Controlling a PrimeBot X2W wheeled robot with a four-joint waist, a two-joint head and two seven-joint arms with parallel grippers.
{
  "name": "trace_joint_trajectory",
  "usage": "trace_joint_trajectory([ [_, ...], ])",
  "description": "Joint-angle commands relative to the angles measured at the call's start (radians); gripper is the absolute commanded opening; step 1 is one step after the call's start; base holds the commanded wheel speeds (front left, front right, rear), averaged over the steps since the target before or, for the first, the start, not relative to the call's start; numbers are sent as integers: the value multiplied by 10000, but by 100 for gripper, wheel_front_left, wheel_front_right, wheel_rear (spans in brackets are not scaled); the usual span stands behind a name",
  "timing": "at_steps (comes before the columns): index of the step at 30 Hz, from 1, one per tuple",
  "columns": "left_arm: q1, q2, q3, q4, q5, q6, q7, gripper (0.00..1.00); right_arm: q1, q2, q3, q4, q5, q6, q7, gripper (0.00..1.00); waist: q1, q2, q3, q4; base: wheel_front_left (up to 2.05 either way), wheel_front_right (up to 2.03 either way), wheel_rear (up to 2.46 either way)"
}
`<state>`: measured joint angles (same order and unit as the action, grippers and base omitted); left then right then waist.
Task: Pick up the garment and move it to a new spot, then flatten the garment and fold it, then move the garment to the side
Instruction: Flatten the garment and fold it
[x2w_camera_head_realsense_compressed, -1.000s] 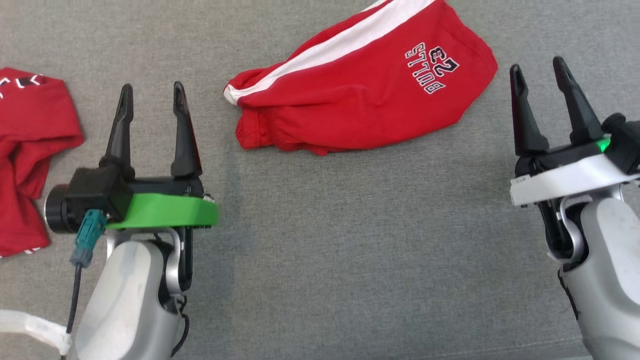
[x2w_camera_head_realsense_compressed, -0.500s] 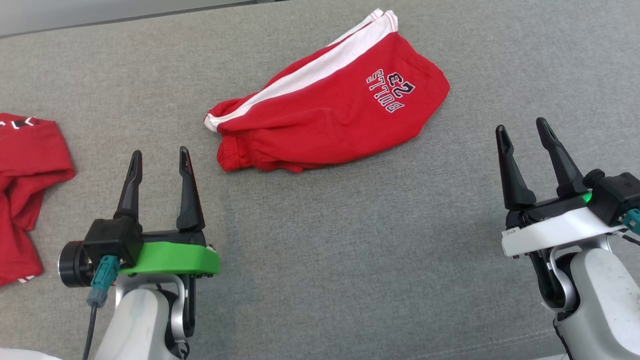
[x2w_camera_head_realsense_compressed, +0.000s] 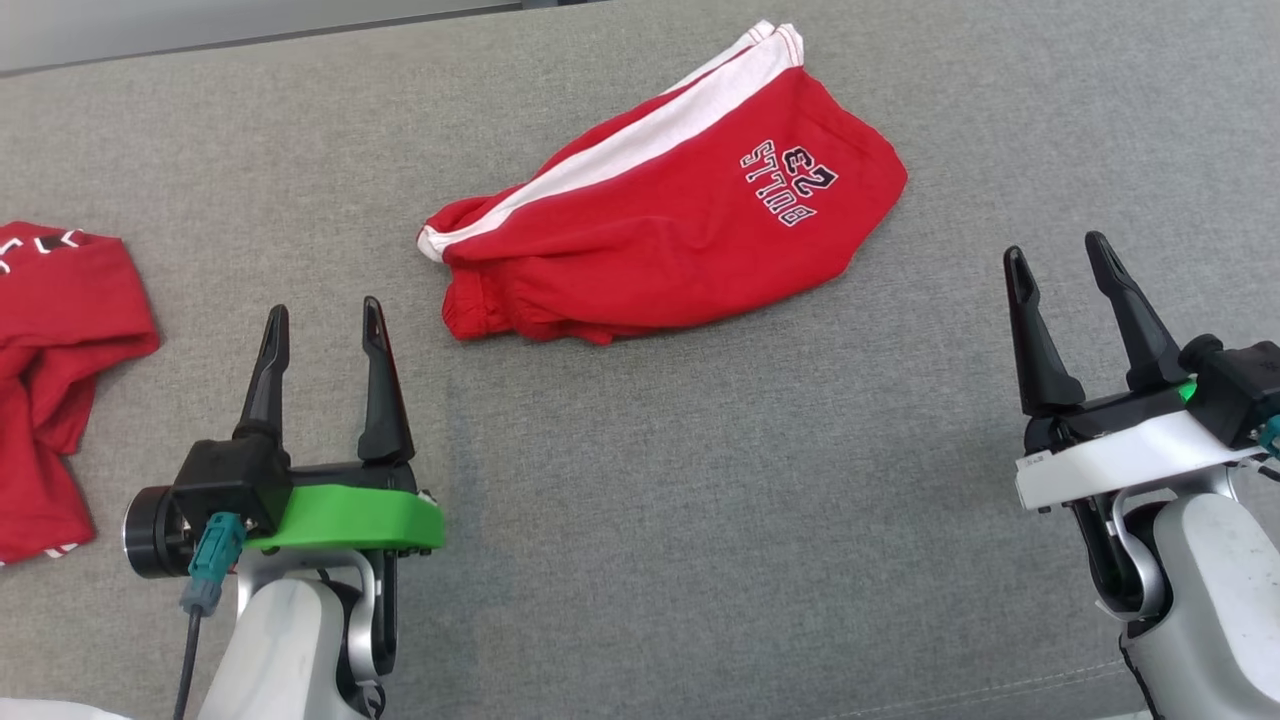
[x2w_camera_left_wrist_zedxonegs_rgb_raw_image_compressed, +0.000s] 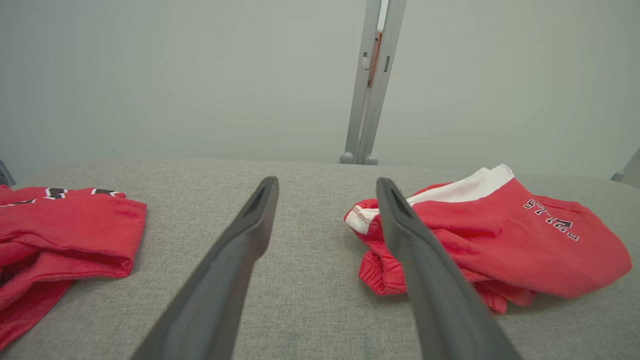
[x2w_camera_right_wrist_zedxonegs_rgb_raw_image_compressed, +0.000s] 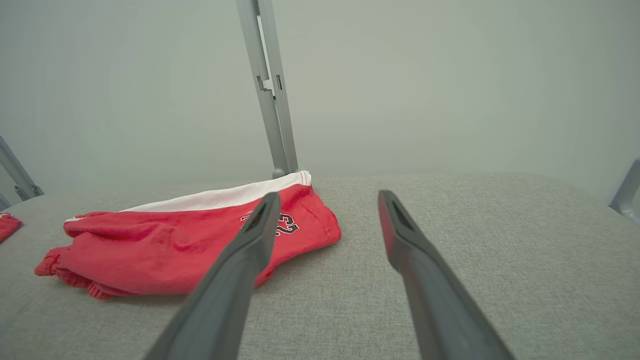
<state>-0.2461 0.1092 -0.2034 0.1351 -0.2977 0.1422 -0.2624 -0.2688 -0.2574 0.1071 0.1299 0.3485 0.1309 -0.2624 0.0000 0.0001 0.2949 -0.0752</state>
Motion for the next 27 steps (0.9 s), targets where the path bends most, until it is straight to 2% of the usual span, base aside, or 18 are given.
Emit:
trace_joint_trajectory([
  [1, -29, -5, 30, -19, 91, -9, -37, 100, -87, -57, -26, 11, 27, -2, 30, 100, 0, -1, 105, 89, 0, 0, 0],
  [7, -332, -103, 82, -214, 279, 7, -38, 100, -509, -335, -110, 172, 204, -2, 185, 100, 0, -1, 645, 437, 0, 0, 0],
  [15, -872, -235, 139, -712, 662, -110, -35, 100, -1653, -916, -42, 862, 481, -2, 482, 100, 0, -1, 1779, 1226, 0, 0, 0],
  [20, -1165, -386, 180, -932, 788, -231, -26, 100, -2713, -1268, 226, 1909, 852, -2, 782, 100, 0, -1, 2362, 1709, 0, 0, 0],
  [27, -1331, -519, 150, -1069, 861, -340, -24, 100, -3892, -1498, 851, 3779, 1336, -2, 992, 100, 0, -1, 2619, 2105, 0, 0, 0],
])
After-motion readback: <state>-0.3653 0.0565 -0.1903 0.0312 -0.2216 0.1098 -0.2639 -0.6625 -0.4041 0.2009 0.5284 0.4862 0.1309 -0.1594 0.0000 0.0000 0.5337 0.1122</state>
